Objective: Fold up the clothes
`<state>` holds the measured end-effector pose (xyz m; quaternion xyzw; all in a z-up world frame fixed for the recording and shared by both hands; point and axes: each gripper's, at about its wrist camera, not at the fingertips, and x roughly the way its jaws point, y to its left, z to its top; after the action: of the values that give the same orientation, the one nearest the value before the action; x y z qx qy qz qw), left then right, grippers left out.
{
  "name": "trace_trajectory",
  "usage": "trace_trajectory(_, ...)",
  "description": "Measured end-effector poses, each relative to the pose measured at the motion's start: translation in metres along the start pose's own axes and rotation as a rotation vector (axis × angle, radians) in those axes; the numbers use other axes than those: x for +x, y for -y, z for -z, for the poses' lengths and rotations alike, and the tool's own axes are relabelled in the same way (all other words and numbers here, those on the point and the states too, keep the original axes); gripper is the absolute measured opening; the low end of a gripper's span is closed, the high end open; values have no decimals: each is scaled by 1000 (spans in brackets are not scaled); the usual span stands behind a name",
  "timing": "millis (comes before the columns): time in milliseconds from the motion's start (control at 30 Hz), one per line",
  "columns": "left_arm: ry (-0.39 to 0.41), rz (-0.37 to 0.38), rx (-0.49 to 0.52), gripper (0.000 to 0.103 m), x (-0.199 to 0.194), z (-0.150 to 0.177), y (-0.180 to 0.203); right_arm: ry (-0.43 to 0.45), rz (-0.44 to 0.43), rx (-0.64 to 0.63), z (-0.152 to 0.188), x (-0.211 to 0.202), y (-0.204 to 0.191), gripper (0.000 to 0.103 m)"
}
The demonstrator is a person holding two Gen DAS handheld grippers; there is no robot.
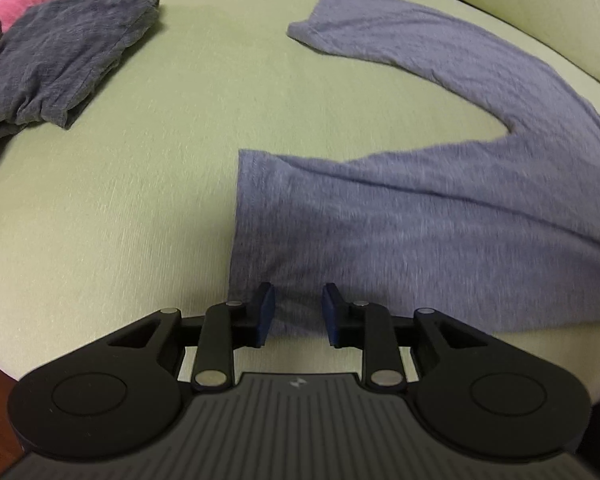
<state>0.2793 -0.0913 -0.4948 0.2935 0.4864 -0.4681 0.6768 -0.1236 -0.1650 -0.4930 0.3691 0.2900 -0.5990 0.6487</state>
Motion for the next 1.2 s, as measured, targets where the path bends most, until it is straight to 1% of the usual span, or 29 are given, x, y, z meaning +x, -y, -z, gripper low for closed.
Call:
trace_trajectory(33,1,0,-11,33,-3,2,-5,3,1,7,0,-3,2,62)
trace_trajectory(67,3,1,-23,33,-6,4,-11,5,2,13,1,-5,3,62)
trace_trajectory(133,14,-8,-67,33,-13,8,-26,-3,-29,35,1,-10,6,62)
trace_trajectory(200,24,-24,-111,34,-18,13,-42,-6,-56,34,5,-17,1,62)
trace_trajectory(267,23,-22,-162,38,-18,15,-55,2,-98,-6,8,-23,-10,62)
trace_trajectory(300,20,1,-207,39,-17,15,-61,7,-119,-28,9,-26,-15,62)
trace_trajectory(333,19,39,-257,42,-16,16,-66,6,-130,-43,10,-26,-20,62)
trace_trajectory(367,19,47,-281,47,-15,15,-67,7,-143,-81,10,-25,-32,62)
trace_trajectory(400,21,51,-302,50,-14,14,-68,9,-159,-129,10,-25,-46,62)
trace_trajectory(433,19,60,-330,57,-12,13,-68,11,-176,-177,10,-25,-61,63)
trace_trajectory(467,20,72,-358,62,-12,11,-68,10,-197,-213,10,-25,-72,63)
trace_trajectory(567,10,75,-427,66,-8,7,-69,11,-241,-295,8,-23,-103,65)
trace_trajectory(700,4,60,-484,66,-7,6,-69,46,-295,-460,8,-26,-146,66)
trace_trajectory(767,1,79,-552,66,-7,8,-70,73,-321,-532,10,-33,-160,66)
trace_trajectory(800,0,94,-565,66,-7,8,-70,75,-332,-548,10,-35,-167,66)
trace_trajectory(833,-3,131,-574,66,-7,9,-67,74,-340,-557,9,-36,-174,67)
trace_trajectory(867,-5,141,-572,65,-6,9,-65,67,-351,-557,8,-38,-178,67)
trace_trajectory(900,1,135,-568,64,-4,9,-62,59,-362,-551,7,-38,-180,67)
trace_trajectory(1000,31,123,-577,58,-2,11,-60,42,-385,-537,6,-38,-181,67)
trace_trajectory(1033,39,123,-576,46,-2,11,-60,39,-385,-536,6,-37,-180,67)
trace_trajectory(1067,34,135,-565,28,-1,11,-59,36,-384,-535,7,-36,-179,67)
trace_trajectory(1100,21,148,-560,0,2,11,-58,30,-383,-534,8,-35,-177,67)
trace_trajectory(1133,-13,166,-559,0,8,11,-56,25,-382,-531,8,-34,-176,67)
trace_trajectory(1167,-26,166,-557,0,12,12,-54,21,-382,-529,8,-34,-175,67)
trace_trajectory(1200,-12,150,-543,0,11,13,-51,17,-382,-527,9,-33,-174,67)
